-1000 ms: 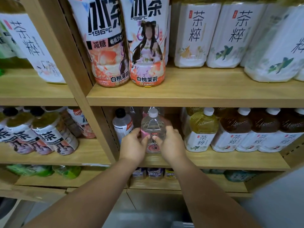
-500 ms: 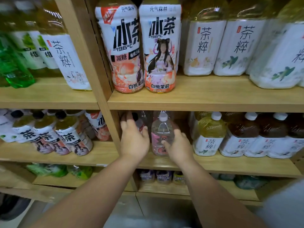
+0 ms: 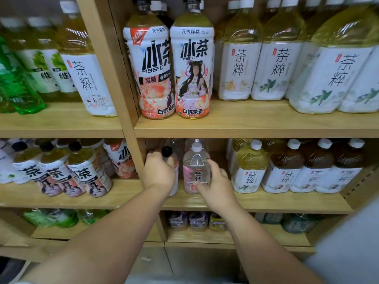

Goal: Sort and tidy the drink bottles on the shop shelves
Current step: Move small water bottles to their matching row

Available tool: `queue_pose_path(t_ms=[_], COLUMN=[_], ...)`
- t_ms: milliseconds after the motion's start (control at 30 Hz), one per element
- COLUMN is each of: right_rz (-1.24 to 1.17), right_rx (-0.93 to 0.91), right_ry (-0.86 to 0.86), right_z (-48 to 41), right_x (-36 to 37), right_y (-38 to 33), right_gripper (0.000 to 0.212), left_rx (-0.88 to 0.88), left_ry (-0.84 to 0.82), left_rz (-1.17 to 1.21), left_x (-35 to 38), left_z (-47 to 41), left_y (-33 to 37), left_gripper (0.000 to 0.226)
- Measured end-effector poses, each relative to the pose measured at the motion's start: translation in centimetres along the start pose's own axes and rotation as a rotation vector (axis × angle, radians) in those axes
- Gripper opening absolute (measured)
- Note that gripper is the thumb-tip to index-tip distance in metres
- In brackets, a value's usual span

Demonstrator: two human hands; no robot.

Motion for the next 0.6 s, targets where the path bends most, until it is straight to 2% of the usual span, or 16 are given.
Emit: queue_pose_path(t_ms=[167,233,467,600], right_rz=[-0.012,-0.048,-0.357,-0.320], right_rx=[-0.090,-0.137,-0.267,-0.356], right_ry=[0.139,0.142,-0.158,-0.248], right_z=[1.1,1.4,3.8,5.2], right_x=[-1.3,-1.0,2.6,3.5], right_y=[-1.5,-2.5,-6.2,-9.0], right_gripper=[0.067,0.068,0.058,0.068], left_rx=[0.247,0.325,0.438,0.476], left_ry=[-0.032,-0.048,-0.120,-0.234], left_rz=[0.095,0.133,0.311,0.407], left_x=[-2.1,-3.3,-9.7,-12.5], left_z=[2.3,3.5,5.1,5.9], left_y=[0.0,0.6,3.3,3.8], left_gripper=[0.024,0.025,0.014,0.020])
Point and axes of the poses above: each hand's wrist, its own z-axis away from the middle knuckle, its own x-axis out of the palm, y = z × x, the point moved 9 cm from there along -z, towards the middle knuckle, and after that the axes turned 12 degrees about z, right-handed, at the moved point
